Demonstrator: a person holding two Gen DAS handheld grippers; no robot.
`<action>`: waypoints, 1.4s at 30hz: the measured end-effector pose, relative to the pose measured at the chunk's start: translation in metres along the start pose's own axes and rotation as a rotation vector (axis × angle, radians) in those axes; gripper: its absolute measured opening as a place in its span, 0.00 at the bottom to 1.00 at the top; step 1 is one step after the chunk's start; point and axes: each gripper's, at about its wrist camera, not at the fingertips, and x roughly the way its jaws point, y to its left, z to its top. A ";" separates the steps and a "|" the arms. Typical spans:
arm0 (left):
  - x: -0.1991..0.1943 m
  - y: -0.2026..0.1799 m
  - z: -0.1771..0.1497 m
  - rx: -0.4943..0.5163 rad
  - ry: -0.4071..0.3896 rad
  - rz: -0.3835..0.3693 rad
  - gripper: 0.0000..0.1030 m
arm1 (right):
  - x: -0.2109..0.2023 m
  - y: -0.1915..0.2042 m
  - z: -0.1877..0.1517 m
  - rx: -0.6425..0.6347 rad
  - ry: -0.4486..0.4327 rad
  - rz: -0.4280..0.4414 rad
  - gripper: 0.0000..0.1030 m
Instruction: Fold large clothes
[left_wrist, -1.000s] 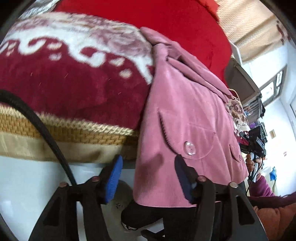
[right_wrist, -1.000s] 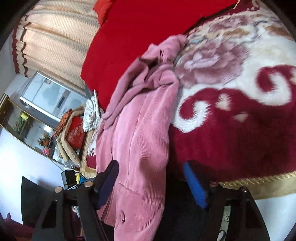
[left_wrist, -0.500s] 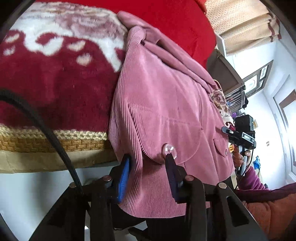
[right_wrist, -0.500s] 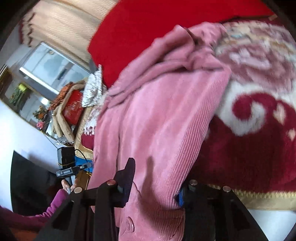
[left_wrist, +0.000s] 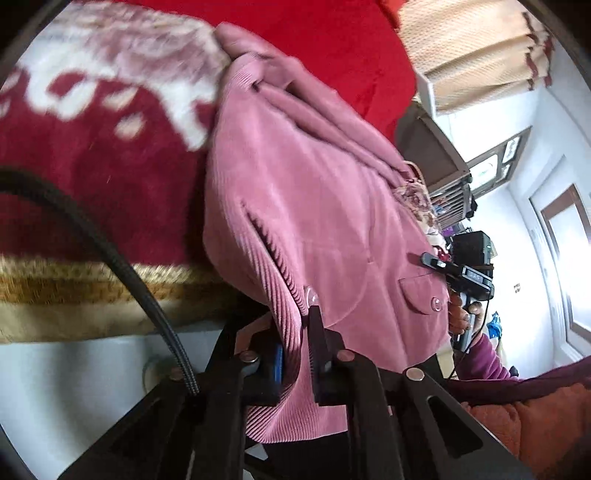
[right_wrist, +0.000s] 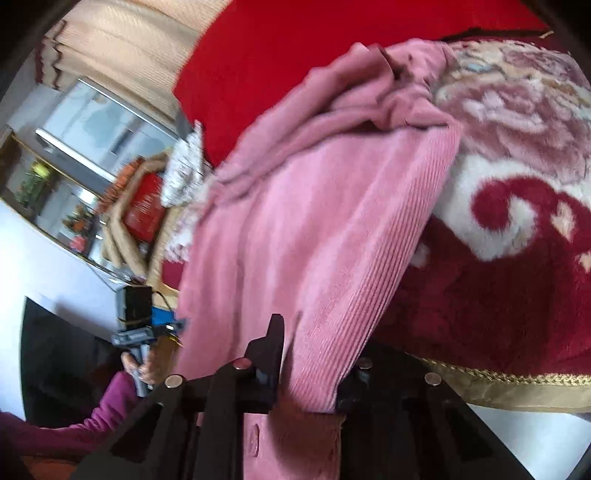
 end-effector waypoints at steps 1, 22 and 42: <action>0.000 -0.003 0.001 0.012 0.000 0.013 0.10 | -0.002 0.002 0.001 -0.003 -0.009 0.011 0.22; -0.058 -0.076 0.121 0.114 -0.220 -0.072 0.11 | -0.035 0.052 0.065 -0.089 -0.106 0.084 0.15; 0.015 0.076 0.312 -0.418 -0.454 0.113 0.58 | 0.028 -0.167 0.218 0.654 -0.320 0.457 0.42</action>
